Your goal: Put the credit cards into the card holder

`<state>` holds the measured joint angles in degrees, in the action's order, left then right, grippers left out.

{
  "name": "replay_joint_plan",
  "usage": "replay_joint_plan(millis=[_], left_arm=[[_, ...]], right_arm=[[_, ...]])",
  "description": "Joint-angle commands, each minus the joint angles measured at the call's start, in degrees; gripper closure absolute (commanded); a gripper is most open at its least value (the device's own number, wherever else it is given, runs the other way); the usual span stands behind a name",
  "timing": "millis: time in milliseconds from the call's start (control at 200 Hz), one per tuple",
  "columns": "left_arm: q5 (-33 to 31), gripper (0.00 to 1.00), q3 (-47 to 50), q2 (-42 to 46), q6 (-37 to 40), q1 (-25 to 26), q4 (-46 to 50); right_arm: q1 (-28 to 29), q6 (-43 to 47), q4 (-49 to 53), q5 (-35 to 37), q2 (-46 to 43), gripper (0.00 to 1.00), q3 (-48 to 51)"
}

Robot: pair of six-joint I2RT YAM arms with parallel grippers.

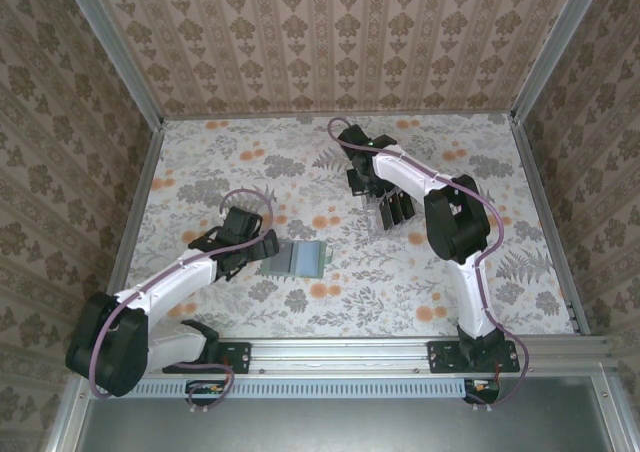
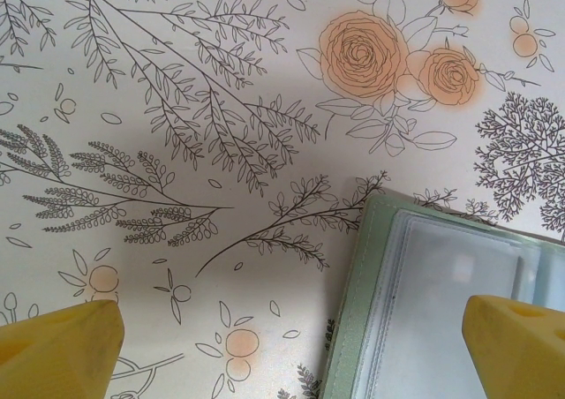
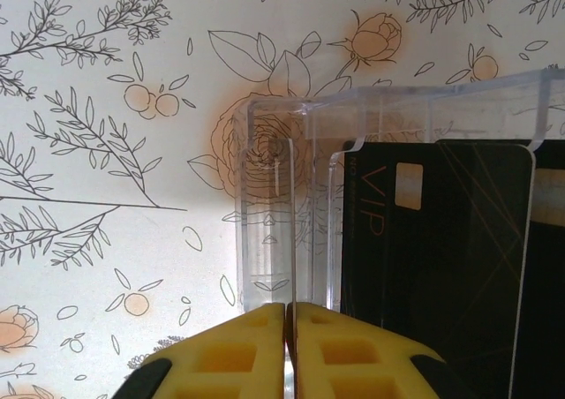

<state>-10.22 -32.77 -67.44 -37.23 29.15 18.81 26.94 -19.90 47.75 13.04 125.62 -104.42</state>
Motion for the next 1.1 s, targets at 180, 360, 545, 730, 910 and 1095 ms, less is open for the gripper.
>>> replay_joint_plan(millis=[180, 360, 545, 730, 910, 1095], left_arm=[[0.62, 0.0, -0.27, -0.05, 1.08, -0.47, -0.38], [0.51, 0.0, -0.36, -0.23, 1.0, -0.48, -0.31], [0.48, 0.0, -0.27, -0.41, 0.94, -0.49, -0.35], [0.39, 0.0, 0.23, -0.41, 0.67, -0.47, -0.34], [-0.37, 0.0, 0.53, -0.15, -0.24, -0.42, -0.23], [-1.75, 0.0, 0.42, -0.14, -1.02, -0.39, 0.51]], right_arm=[[-0.66, -0.66, -0.65, -2.03, -1.42, 0.99, 0.53], [-0.66, -0.93, -1.12, -3.51, -5.19, 1.0, 0.61], [-0.27, -2.04, -2.73, -6.03, -10.48, 1.0, 1.68], [2.65, -3.68, -4.07, -6.86, -15.34, 1.0, 3.97], [10.4, -10.41, -11.14, -8.1, -21.51, 1.0, 14.53], [20.86, -19.51, -20.72, -8.57, -24.36, 1.0, 25.35]])
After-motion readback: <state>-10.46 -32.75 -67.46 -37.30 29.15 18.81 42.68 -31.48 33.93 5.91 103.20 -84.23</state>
